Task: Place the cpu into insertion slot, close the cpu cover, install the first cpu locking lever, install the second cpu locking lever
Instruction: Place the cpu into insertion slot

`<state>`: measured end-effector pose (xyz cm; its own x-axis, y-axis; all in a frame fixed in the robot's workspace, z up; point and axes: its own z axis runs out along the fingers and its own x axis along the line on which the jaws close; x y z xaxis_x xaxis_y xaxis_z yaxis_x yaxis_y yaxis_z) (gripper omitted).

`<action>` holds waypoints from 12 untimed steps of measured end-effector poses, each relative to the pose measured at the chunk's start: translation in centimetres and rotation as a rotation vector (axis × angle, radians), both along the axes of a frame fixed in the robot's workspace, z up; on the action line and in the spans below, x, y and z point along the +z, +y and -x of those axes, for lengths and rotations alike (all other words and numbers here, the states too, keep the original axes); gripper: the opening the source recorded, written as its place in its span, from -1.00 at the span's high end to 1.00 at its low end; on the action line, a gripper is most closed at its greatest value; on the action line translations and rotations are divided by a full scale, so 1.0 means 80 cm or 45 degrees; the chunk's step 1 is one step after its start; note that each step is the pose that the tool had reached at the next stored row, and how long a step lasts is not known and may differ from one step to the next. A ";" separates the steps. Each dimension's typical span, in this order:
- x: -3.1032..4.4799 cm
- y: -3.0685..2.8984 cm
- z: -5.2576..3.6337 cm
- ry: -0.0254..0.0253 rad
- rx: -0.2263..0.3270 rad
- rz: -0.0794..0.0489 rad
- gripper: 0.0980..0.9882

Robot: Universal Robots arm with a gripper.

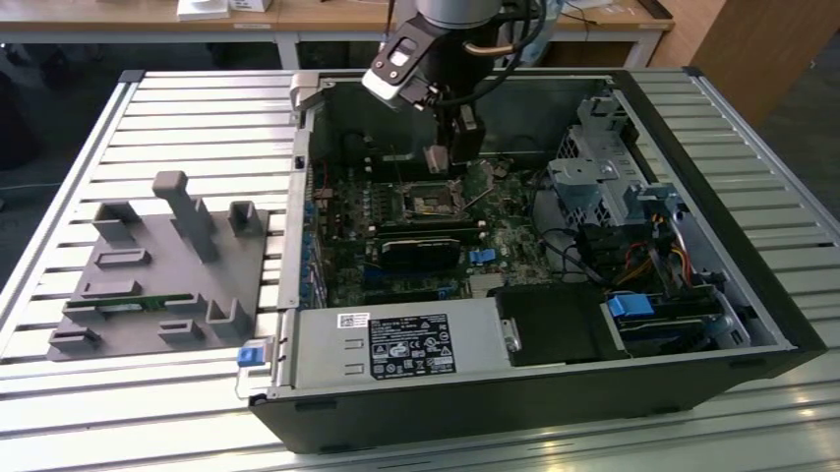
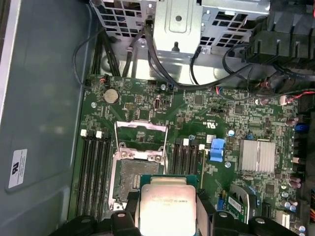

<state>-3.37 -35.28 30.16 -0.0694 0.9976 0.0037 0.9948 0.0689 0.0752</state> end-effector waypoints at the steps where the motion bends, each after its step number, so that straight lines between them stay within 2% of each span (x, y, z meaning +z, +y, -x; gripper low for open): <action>1: -0.0005 0.0001 0.001 0.0000 -0.009 0.000 0.00; 12: -0.0034 0.0001 0.004 0.0000 -0.023 0.000 0.00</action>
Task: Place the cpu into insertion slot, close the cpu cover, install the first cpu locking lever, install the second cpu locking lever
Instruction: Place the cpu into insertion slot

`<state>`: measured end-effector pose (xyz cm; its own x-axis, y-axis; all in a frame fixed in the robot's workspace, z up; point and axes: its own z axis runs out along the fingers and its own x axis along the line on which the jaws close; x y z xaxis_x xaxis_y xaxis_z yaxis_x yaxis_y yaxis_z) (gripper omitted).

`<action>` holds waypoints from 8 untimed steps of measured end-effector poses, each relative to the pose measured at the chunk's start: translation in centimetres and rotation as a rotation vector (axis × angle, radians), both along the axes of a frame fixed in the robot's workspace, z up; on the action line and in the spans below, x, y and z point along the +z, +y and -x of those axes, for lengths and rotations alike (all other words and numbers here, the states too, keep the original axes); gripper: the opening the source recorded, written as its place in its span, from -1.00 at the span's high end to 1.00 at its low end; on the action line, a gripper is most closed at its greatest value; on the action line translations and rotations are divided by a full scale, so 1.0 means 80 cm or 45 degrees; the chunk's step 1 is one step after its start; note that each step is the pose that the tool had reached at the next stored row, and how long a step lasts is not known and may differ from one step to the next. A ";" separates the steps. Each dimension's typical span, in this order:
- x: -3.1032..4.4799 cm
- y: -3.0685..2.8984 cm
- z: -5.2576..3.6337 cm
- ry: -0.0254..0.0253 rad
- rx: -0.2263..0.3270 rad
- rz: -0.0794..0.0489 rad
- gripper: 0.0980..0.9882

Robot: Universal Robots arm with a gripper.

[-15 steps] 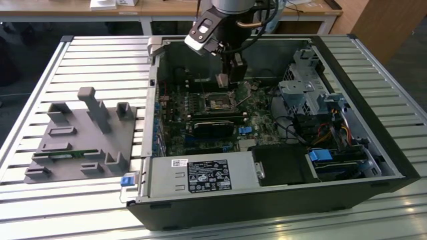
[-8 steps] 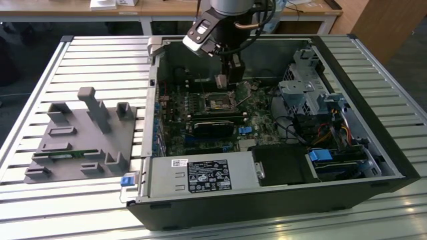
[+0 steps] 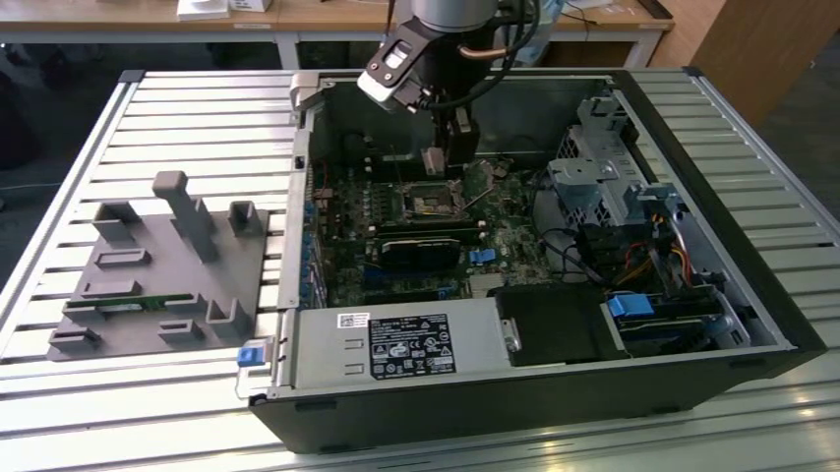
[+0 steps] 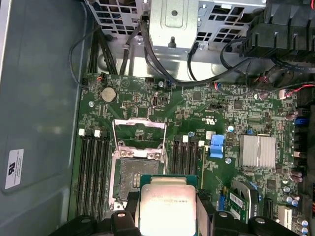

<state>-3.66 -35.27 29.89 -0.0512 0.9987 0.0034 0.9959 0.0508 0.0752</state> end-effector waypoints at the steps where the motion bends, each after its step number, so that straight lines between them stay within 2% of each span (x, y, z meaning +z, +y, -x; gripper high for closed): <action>1: -0.0003 0.0000 0.000 -0.0001 0.000 0.000 0.00; 8: -0.0040 0.0000 0.000 -0.0001 0.000 0.001 0.00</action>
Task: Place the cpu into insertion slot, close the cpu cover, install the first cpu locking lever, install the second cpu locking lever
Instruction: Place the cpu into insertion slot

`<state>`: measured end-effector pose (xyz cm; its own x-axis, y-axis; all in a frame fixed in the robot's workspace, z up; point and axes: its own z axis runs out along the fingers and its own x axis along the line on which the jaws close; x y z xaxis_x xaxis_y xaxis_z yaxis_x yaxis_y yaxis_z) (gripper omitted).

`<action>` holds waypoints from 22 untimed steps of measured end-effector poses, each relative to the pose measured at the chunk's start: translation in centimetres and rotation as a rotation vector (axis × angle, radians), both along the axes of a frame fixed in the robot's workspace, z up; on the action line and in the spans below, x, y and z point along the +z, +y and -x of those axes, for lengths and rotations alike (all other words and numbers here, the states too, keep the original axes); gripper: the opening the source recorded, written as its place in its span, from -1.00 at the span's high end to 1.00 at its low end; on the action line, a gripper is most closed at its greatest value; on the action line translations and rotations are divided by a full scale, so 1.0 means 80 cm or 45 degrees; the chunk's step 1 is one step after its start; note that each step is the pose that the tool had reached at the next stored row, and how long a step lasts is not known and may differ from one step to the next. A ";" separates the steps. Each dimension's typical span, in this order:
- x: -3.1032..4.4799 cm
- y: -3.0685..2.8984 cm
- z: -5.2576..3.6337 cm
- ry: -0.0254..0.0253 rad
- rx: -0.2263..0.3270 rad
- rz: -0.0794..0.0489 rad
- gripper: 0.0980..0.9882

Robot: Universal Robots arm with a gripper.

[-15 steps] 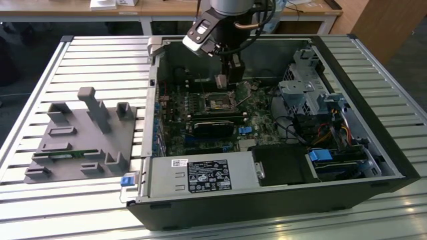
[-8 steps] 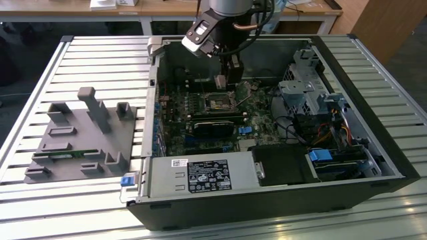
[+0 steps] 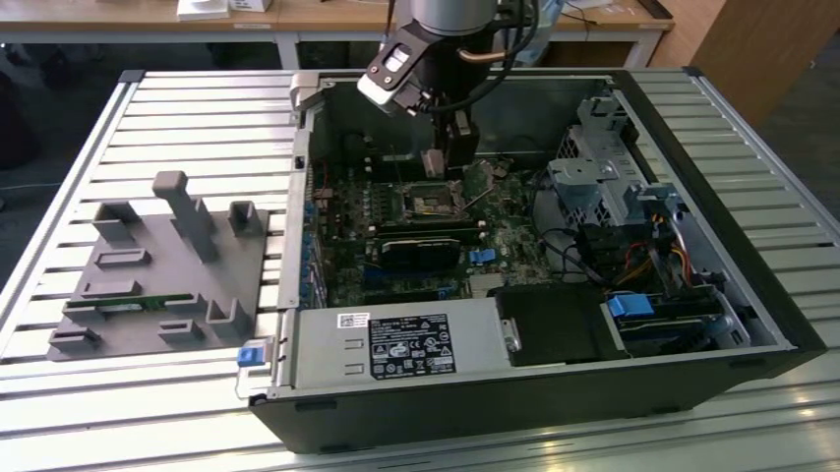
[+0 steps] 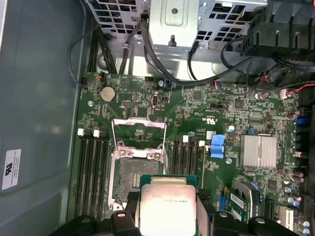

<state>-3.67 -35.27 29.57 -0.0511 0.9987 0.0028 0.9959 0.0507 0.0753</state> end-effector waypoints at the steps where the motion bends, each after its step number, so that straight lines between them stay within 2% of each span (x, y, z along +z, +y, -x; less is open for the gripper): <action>1: -0.0004 0.0000 0.000 0.0001 0.000 0.000 0.00; 13: -0.0094 0.0015 0.004 -0.0007 -0.030 0.000 0.00; 22: -0.0317 0.0128 0.004 -0.0007 -0.031 0.000 0.00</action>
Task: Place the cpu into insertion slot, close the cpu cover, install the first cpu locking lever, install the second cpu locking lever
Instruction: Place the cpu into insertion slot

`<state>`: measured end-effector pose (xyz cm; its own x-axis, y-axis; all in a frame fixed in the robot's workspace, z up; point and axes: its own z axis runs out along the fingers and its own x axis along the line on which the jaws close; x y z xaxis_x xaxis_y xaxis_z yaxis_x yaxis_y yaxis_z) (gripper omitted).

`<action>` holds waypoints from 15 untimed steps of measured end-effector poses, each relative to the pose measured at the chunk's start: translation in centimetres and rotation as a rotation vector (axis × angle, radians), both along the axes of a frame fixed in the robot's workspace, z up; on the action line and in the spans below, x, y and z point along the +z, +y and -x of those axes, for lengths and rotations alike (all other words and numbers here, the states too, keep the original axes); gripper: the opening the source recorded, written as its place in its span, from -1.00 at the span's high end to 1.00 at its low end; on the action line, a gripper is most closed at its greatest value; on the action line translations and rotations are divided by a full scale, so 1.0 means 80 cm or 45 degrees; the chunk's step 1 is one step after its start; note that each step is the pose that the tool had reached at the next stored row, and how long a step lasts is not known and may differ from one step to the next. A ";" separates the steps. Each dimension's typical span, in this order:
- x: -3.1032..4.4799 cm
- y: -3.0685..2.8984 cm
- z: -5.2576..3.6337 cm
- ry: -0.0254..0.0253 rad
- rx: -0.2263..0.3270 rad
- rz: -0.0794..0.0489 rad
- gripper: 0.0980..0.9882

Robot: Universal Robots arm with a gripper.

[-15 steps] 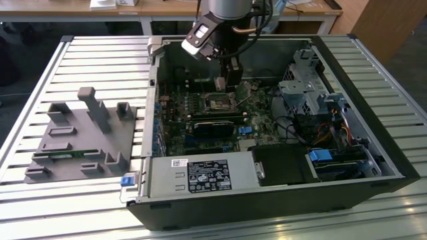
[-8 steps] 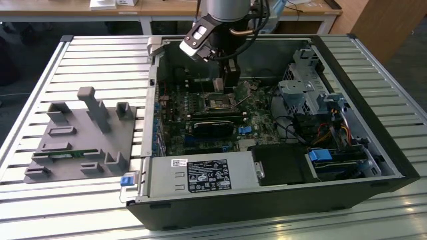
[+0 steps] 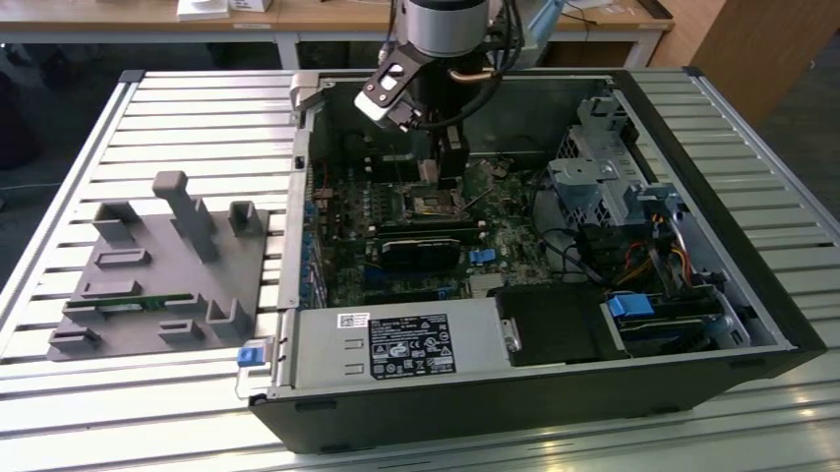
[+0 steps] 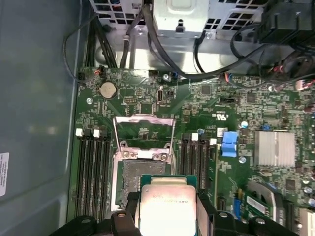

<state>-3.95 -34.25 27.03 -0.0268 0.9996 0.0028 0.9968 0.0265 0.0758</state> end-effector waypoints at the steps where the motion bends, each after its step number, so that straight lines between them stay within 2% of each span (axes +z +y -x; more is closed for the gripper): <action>1: -0.0023 0.0010 0.000 0.0000 0.000 0.000 0.00; 6: -0.0106 0.0064 0.000 -0.0025 0.000 0.000 0.00; 15: -0.0300 0.0167 0.000 -0.0024 0.000 0.001 0.00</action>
<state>-3.96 -32.91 24.62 -0.0268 0.9996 0.0017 0.9966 0.0266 0.0777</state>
